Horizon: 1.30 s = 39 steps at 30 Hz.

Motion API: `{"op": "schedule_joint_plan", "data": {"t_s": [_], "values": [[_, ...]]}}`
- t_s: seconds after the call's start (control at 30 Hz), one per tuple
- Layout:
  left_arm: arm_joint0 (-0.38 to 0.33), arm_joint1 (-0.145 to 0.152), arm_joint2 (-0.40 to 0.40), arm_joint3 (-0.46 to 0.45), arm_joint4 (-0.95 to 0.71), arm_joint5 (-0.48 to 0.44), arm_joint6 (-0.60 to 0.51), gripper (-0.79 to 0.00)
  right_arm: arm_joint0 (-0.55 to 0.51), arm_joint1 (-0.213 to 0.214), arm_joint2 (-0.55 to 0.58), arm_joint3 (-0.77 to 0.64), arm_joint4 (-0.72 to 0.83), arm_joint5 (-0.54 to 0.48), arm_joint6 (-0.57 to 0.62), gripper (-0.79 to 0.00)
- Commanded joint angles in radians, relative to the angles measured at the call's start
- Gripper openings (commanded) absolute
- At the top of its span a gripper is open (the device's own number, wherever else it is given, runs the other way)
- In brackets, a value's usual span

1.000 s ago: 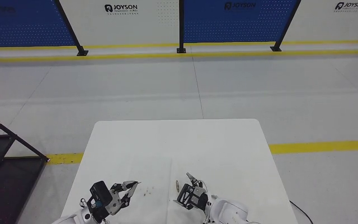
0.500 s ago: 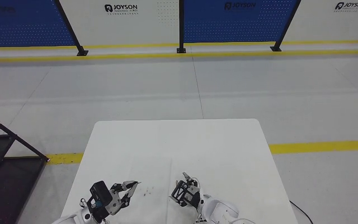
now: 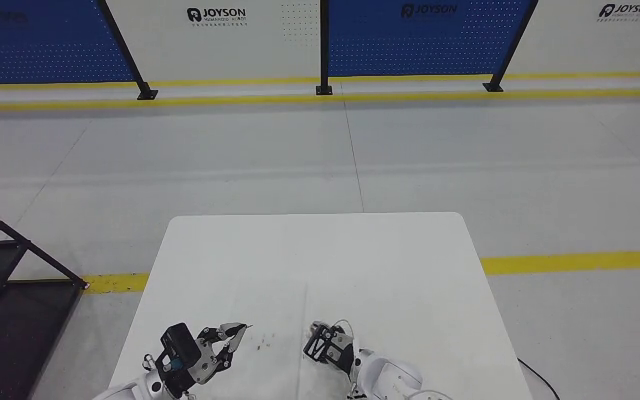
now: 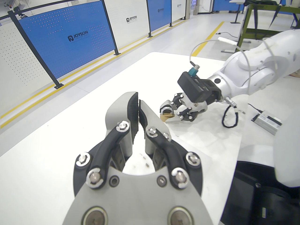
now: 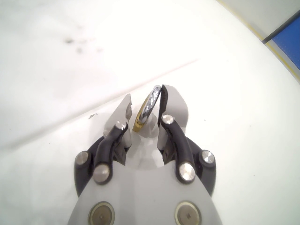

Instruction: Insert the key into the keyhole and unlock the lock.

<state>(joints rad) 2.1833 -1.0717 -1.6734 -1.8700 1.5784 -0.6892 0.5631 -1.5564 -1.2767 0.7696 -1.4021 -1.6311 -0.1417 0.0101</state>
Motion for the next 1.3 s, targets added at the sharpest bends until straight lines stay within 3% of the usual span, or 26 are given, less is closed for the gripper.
{"op": "schedule_joint_plan", "data": {"t_s": [0.0, 0.2, 0.47, 0.63, 1.13, 1.27], "values": [[0.000, 0.000, 0.000, 0.000, 0.000, 0.000, 0.000, -0.785, 0.000, 0.001, 0.001, -0.002, -0.001, -0.002, -0.004, -0.776], [0.000, 0.000, 0.000, 0.000, 0.000, 0.000, 0.000, -0.785, -0.027, 0.023, 0.055, -0.066, 0.012, -0.071, -0.068, -0.785], [0.000, 0.000, 0.000, 0.000, 0.000, 0.000, 0.000, -0.785, -0.195, 0.094, 0.254, -0.298, 0.025, -0.187, -0.253, -0.785], [0.000, 0.000, 0.000, 0.000, 0.000, 0.000, 0.000, -0.785, -0.278, 0.128, 0.371, -0.395, 0.097, -0.354, -0.315, -0.785], [-0.005, 0.000, 0.002, -0.002, -0.003, 0.005, -0.009, -0.785, -0.277, 0.128, 0.371, -0.394, 0.102, -0.354, -0.314, -0.785], [-0.035, -0.002, 0.042, -0.020, -0.057, -0.024, -0.035, -0.785, -0.219, 0.119, 0.335, -0.348, 0.239, -0.432, -0.314, -0.785]]}}
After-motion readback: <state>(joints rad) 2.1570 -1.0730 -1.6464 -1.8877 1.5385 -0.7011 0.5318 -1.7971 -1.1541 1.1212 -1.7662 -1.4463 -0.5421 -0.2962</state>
